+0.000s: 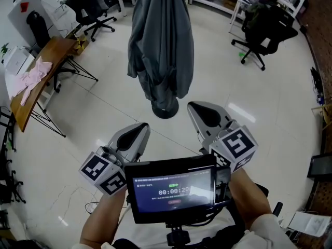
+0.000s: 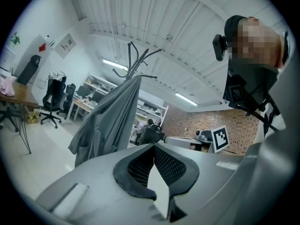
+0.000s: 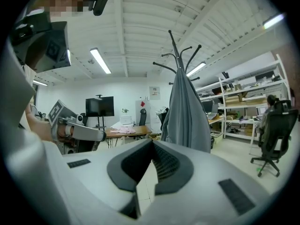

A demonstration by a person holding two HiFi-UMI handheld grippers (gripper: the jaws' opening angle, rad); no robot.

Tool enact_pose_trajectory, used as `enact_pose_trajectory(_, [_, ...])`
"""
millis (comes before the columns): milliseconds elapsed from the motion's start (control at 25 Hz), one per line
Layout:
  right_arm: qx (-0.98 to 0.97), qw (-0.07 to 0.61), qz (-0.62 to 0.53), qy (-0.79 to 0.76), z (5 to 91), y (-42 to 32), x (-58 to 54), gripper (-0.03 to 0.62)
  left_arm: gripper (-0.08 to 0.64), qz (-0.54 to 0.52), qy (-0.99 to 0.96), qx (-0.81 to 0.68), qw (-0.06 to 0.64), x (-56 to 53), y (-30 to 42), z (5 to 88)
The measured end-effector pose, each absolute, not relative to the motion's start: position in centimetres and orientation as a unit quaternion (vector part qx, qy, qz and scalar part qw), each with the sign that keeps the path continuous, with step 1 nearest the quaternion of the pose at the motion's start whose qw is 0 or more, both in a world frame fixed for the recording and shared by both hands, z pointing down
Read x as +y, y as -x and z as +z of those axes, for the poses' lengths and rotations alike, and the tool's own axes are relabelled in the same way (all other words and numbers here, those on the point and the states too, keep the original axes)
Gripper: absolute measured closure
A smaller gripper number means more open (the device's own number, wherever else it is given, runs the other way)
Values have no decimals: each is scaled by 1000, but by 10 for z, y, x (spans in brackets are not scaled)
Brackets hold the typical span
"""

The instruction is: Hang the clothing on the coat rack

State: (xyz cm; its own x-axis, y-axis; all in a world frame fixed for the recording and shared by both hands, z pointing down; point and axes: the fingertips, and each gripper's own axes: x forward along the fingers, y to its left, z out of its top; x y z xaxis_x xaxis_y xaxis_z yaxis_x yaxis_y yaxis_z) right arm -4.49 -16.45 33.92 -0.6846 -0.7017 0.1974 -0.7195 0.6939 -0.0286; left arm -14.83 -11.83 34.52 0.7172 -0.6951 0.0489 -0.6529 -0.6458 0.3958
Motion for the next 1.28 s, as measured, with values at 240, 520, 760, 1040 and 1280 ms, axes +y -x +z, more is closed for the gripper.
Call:
enact_pose_trajectory(240, [-916,92,45,-389,341,62,-167,591,560,-53,-905,-369,203,-120,165,349])
enact_pose_trajectory(520, [-908,91,43,-406,333,59,-176,591,560,-57,-908,-359,207,-128,168,350])
enact_pose_trajectory(760, [-904,96,42,-414,331,56,-186,591,560,-60,-910,-352,213,-137,164,350])
enact_pose_trajectory(1040, [-901,99,44,-420,333,52,-198,591,560,-61,-912,-343,216,-150,159,353])
enact_pose_trajectory(1280, [-901,104,48,-419,334,53,-206,591,560,-60,-912,-341,218,-158,158,353])
